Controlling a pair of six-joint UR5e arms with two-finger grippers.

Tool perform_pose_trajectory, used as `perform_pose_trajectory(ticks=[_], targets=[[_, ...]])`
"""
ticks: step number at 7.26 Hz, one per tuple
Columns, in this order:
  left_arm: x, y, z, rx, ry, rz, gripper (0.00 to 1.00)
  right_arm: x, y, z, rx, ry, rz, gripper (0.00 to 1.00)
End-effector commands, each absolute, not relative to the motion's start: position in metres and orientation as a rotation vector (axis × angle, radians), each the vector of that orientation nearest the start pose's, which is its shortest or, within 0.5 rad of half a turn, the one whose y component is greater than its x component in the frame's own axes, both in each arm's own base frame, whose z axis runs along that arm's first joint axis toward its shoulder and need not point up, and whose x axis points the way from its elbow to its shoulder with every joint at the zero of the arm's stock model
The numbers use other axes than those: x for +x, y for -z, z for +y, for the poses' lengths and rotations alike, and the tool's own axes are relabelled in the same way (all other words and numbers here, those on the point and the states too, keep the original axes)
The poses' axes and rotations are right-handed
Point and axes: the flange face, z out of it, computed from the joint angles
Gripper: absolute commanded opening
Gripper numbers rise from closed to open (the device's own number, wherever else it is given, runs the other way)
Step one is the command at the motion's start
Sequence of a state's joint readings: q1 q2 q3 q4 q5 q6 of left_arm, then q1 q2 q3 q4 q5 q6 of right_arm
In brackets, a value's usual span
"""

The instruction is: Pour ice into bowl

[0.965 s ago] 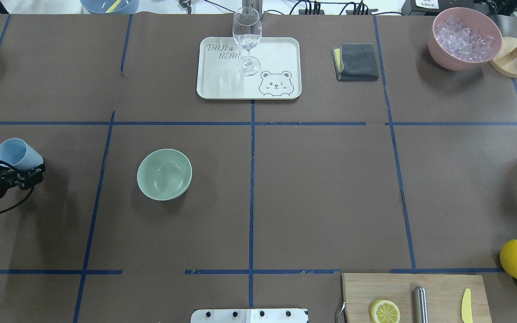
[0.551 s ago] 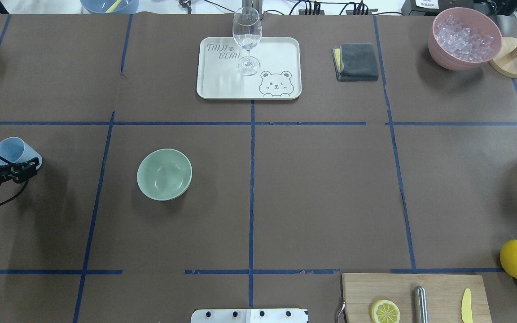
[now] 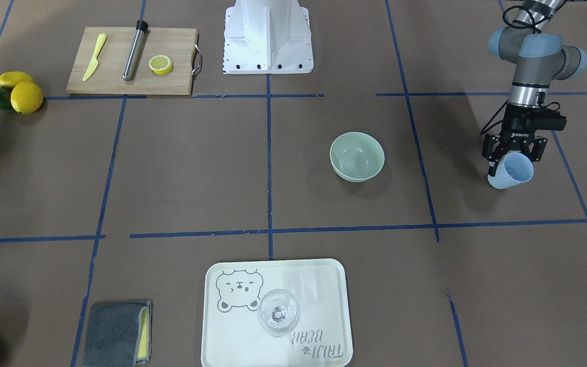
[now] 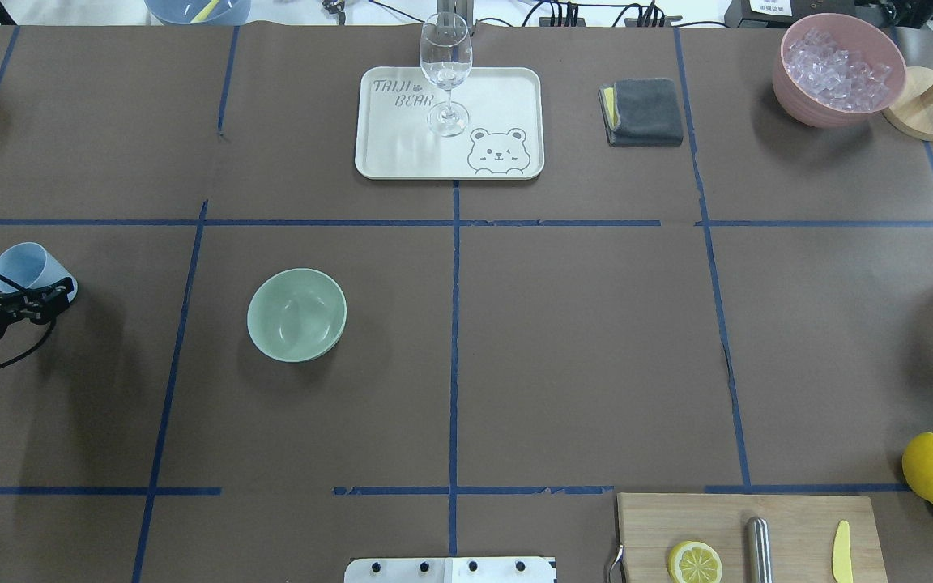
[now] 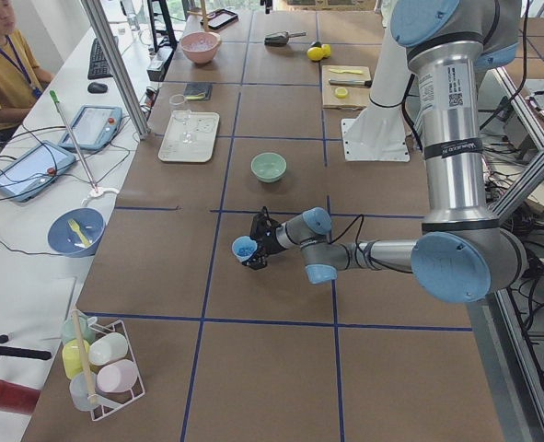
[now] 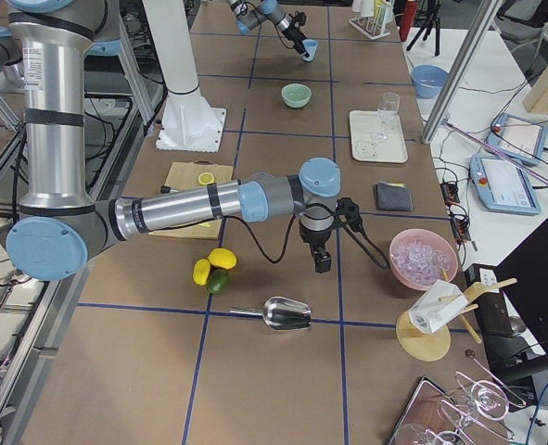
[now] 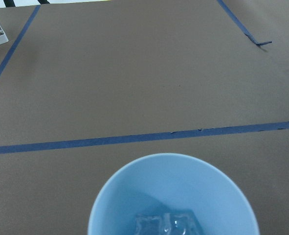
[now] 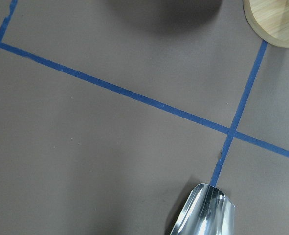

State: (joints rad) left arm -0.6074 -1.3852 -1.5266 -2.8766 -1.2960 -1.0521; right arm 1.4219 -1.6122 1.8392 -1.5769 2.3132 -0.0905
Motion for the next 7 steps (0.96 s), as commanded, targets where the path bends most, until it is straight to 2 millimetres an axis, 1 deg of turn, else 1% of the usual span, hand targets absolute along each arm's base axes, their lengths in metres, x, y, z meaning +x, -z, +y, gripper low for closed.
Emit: perform_pose_trajectory(ticks=[1, 2, 4, 5, 6, 7], targets=[[0.266, -0.621, -0.381, 0.791, 0.221, 0.786, 0.0, -0.004, -0.548, -0.482, 0.192, 0.307, -0.748, 1.0], [0.266, -0.612, -0.382, 0.843, 0.137, 0.753, 0.0, -0.003, -0.546, -0.482, 0.197, 0.307, -0.748, 1.0], [0.24, -0.568, -0.403, 1.048, -0.128, 0.602, 0.0, 0.0, -0.546, -0.482, 0.198, 0.301, -0.748, 1.0], [0.232, -0.543, -0.408, 1.131, -0.231, 0.54, 0.0, 0.0, -0.546, -0.482, 0.198, 0.301, -0.748, 1.0], [0.242, -0.512, -0.424, 1.204, -0.282, 0.523, 0.0, 0.0, -0.548, -0.481, 0.195, 0.3, -0.748, 1.0], [0.255, -0.49, -0.436, 1.254, -0.329, 0.504, 0.0, 0.001, -0.549, -0.48, 0.193, 0.297, -0.747, 1.0]])
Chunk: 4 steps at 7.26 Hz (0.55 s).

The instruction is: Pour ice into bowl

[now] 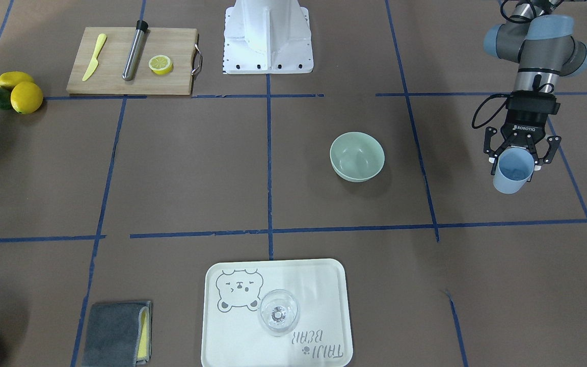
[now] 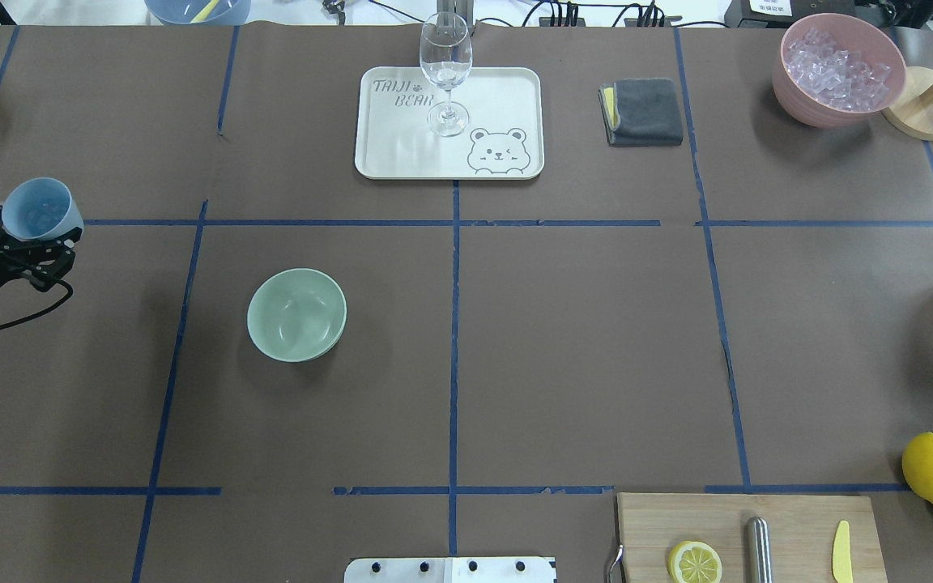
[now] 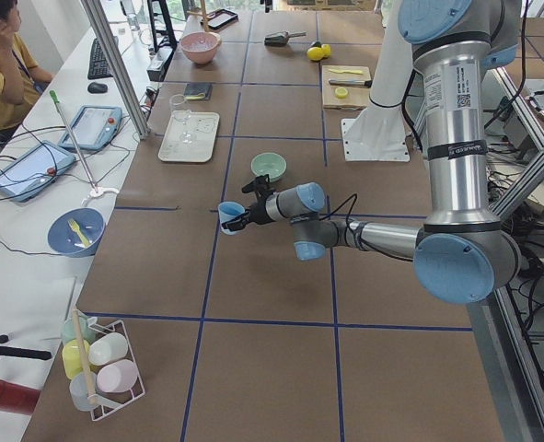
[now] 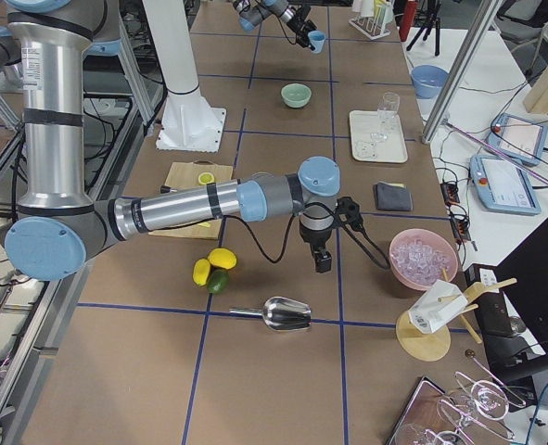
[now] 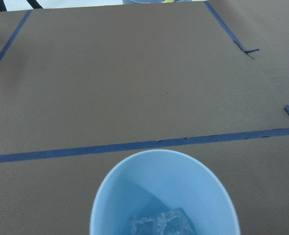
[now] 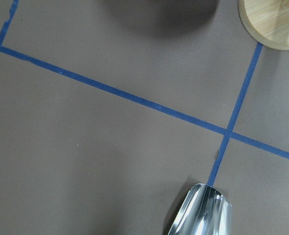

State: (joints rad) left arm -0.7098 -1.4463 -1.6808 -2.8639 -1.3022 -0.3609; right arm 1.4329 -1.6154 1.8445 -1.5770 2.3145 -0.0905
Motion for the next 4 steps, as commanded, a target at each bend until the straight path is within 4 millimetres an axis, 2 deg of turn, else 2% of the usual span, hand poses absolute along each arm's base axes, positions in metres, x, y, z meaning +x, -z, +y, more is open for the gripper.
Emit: perform_pose_trajectory(ticks=[1, 2, 3, 4], targets=[[0.261, -0.479, -0.441, 1.277, -0.331, 0.507, 0.0, 0.002, -0.551, -0.479, 0.19, 0.295, -0.747, 1.0], [0.259, -0.478, -0.445, 1.298, -0.302, 0.449, 0.0, 0.001, -0.551, -0.478, 0.188, 0.295, -0.747, 1.0], [0.27, -0.471, -0.443, 1.339, -0.338, 0.335, 0.0, 0.001, -0.552, -0.478, 0.183, 0.286, -0.747, 1.0], [0.292, -0.469, -0.433, 1.352, -0.409, 0.259, 0.0, 0.002, -0.553, -0.477, 0.181, 0.282, -0.747, 1.0]])
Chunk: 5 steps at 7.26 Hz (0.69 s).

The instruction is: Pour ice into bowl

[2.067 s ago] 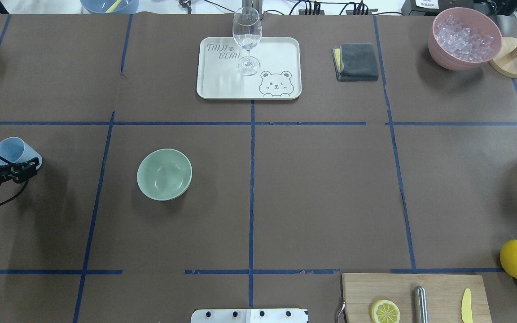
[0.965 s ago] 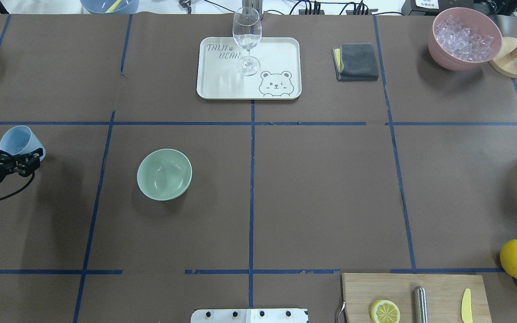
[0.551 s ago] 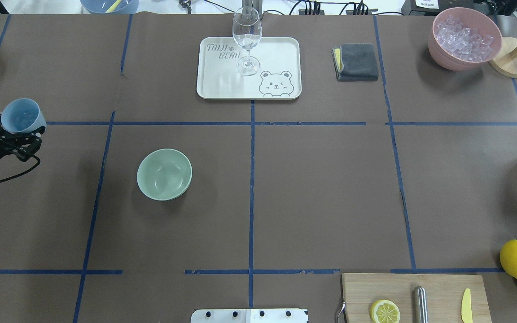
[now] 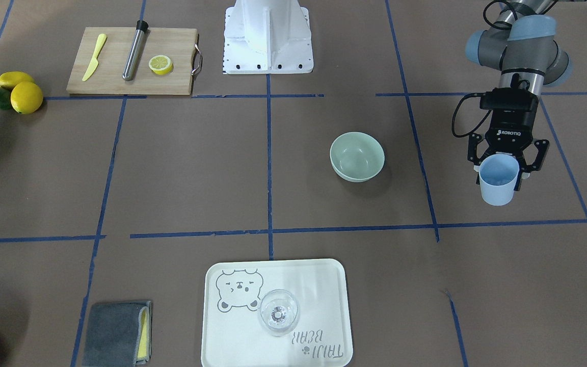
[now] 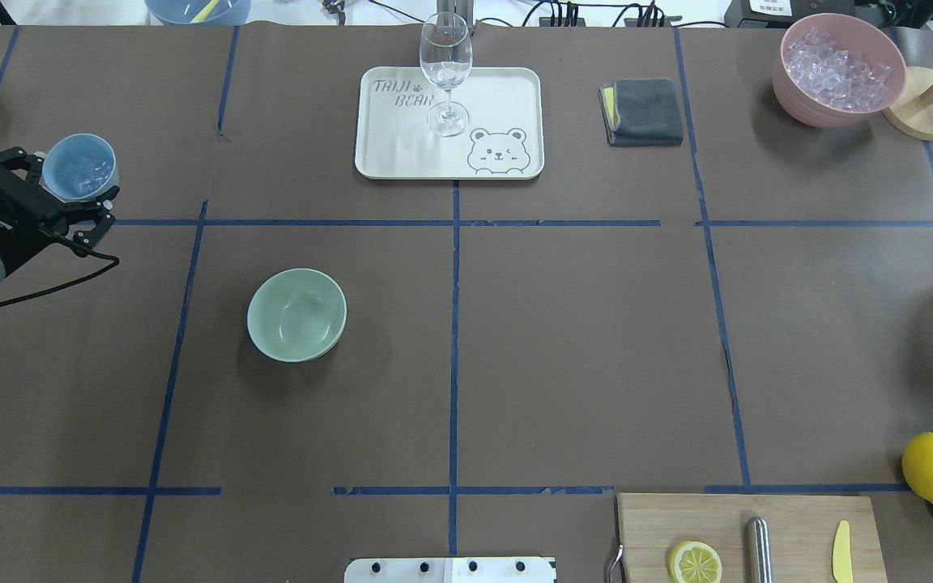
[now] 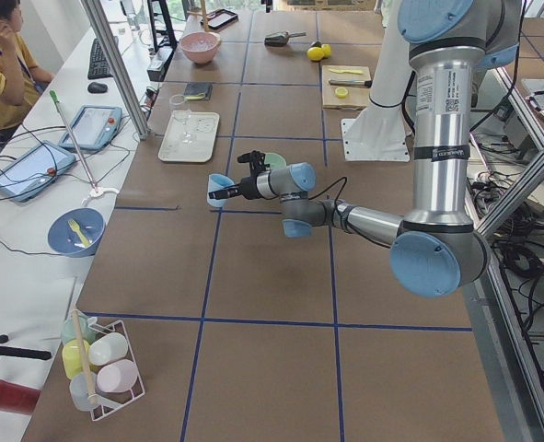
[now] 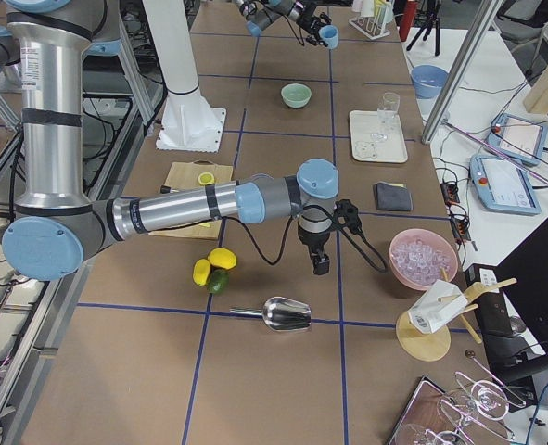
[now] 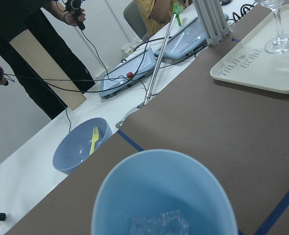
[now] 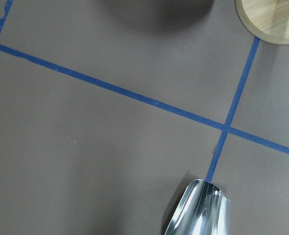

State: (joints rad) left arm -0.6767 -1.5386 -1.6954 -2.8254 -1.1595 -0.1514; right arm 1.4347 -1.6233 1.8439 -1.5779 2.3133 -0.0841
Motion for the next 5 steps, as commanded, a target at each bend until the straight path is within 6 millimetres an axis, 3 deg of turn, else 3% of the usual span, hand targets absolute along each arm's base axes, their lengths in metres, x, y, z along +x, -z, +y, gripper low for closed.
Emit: perform_pose_trajectory(ticks=[1, 2, 3, 5], targets=[[0.33, -0.447, -0.427, 1.371, -0.432, 0.237, 0.0, 0.004, -0.558, -0.472, 0.171, 0.274, -0.749, 1.0], [0.364, -0.428, -0.423, 1.359, -0.455, 0.22, 0.0, 0.006, -0.562, -0.469, 0.164, 0.268, -0.748, 1.0], [0.381, -0.414, -0.425, 1.36, -0.461, 0.227, 0.0, 0.009, -0.564, -0.467, 0.161, 0.262, -0.748, 1.0], [0.404, -0.411, -0.405, 1.379, -0.532, 0.141, 0.0, 0.011, -0.569, -0.463, 0.154, 0.255, -0.747, 1.0]])
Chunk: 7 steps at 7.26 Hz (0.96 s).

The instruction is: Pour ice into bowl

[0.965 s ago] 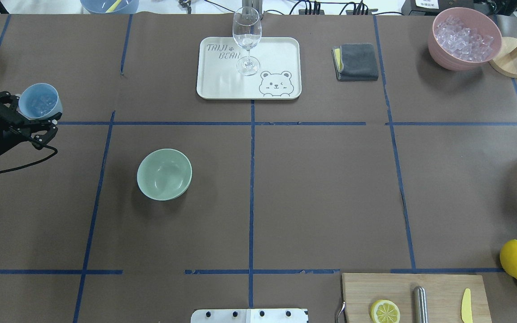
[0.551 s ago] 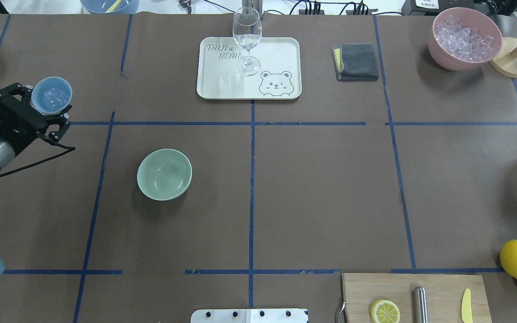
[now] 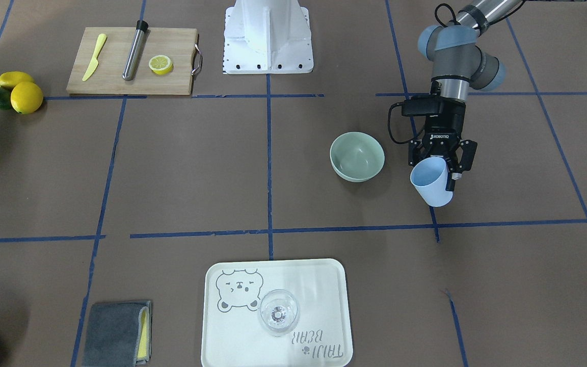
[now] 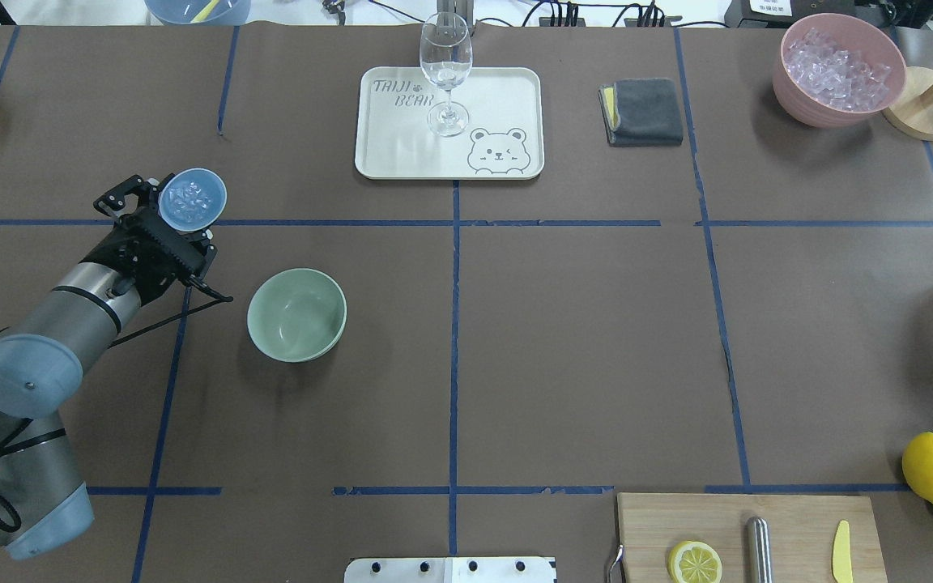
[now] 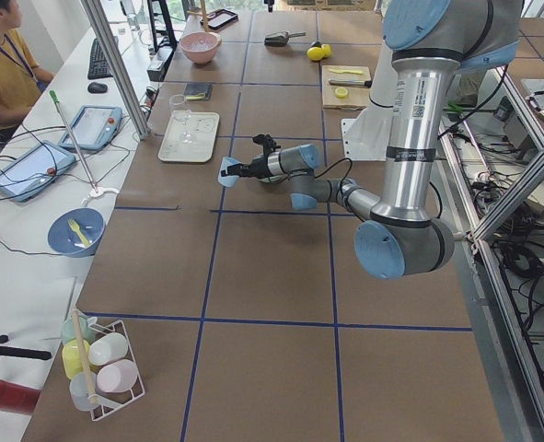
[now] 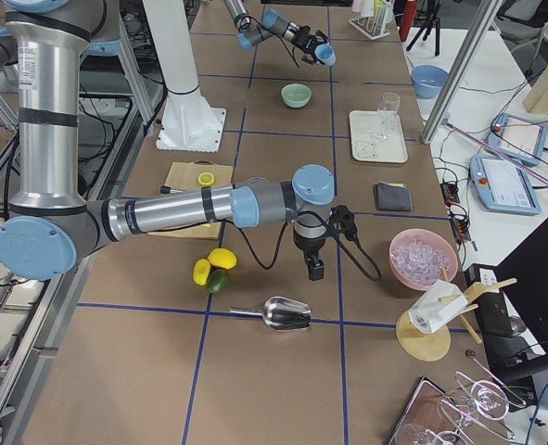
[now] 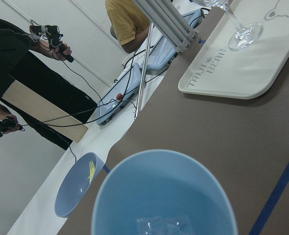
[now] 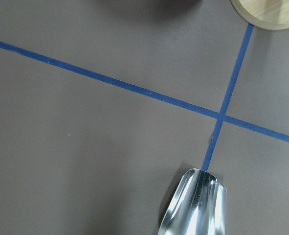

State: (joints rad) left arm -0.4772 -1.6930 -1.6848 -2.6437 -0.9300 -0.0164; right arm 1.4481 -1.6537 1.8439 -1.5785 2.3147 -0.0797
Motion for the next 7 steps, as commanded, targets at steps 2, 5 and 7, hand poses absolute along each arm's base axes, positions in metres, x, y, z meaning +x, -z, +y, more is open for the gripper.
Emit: perform_pose_trajectory(ticks=[2, 5, 7], targets=[[0.422, -0.403, -0.384, 1.422, -0.618, 0.003, 0.0, 0.012, -0.571, -0.462, 0.151, 0.251, -0.747, 1.0], [0.439, -0.378, -0.372, 1.46, -0.808, -0.349, 0.0, 0.014, -0.572, -0.461, 0.149, 0.248, -0.747, 1.0], [0.441, -0.376, -0.37, 1.436, -0.952, -0.529, 0.0, 0.014, -0.573, -0.461, 0.148, 0.248, -0.747, 1.0]])
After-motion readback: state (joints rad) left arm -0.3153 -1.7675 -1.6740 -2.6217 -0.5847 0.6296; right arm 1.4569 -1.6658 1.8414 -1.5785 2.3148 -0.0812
